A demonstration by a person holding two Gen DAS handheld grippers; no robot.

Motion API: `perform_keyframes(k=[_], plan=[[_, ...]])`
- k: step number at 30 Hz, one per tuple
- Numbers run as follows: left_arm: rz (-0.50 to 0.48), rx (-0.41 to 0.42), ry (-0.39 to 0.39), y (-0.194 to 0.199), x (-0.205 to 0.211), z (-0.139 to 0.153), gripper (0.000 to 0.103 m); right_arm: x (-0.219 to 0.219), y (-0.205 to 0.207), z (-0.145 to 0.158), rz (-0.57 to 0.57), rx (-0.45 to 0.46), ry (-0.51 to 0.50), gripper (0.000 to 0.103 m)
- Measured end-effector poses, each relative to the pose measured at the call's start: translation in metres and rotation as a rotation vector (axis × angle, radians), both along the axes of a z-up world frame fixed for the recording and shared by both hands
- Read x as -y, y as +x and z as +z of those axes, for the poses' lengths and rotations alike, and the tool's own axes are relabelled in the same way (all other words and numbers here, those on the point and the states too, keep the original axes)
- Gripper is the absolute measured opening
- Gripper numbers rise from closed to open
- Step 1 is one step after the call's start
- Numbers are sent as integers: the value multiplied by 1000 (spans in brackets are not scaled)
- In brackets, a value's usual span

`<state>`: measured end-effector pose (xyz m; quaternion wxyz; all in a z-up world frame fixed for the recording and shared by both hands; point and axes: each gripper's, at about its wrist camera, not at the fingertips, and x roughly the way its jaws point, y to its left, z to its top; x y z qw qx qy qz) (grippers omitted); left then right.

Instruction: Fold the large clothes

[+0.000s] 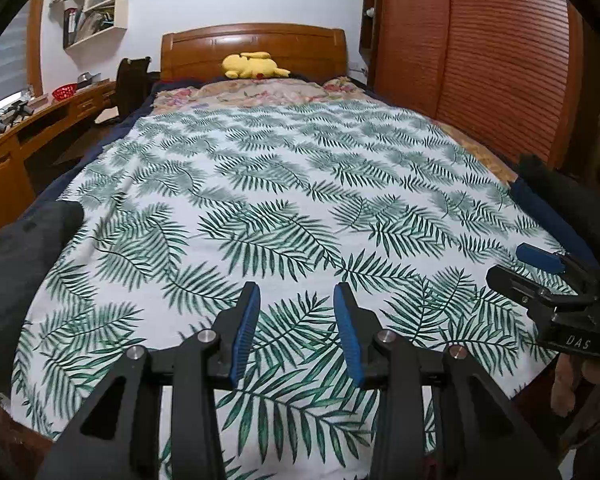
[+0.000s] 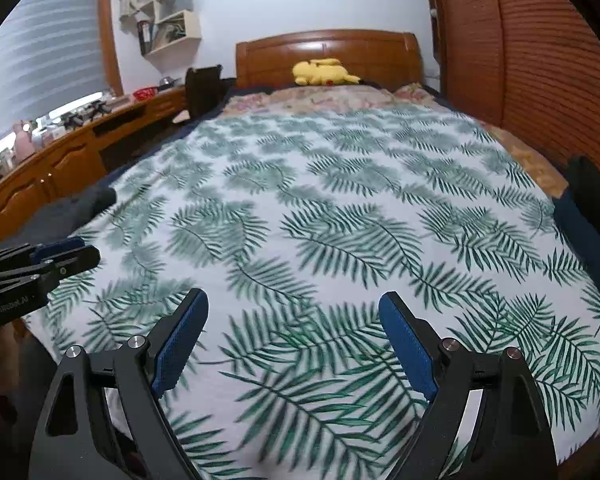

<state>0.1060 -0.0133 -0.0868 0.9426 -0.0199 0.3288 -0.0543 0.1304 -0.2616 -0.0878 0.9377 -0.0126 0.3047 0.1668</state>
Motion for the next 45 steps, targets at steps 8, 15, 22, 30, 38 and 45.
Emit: perform_keyframes(k=[8, 15, 22, 30, 38, 45], plan=[[36, 83, 4, -33, -11, 36, 37, -12, -25, 37, 8, 84, 22, 103], [48, 160, 5, -64, -13, 69, 37, -10, -53, 68, -16, 164, 19, 103], [51, 238, 0, -91, -14, 101, 38, -3, -80, 98, -32, 242, 30, 103], [62, 296, -2, -111, -14, 120, 38, 8, -99, 119, -59, 312, 38, 103], [68, 284, -2, -113, -13, 116, 38, 10, -101, 118, -62, 312, 44, 103], [72, 280, 1, -111, -11, 114, 39, 9, -101, 118, -61, 311, 44, 103]])
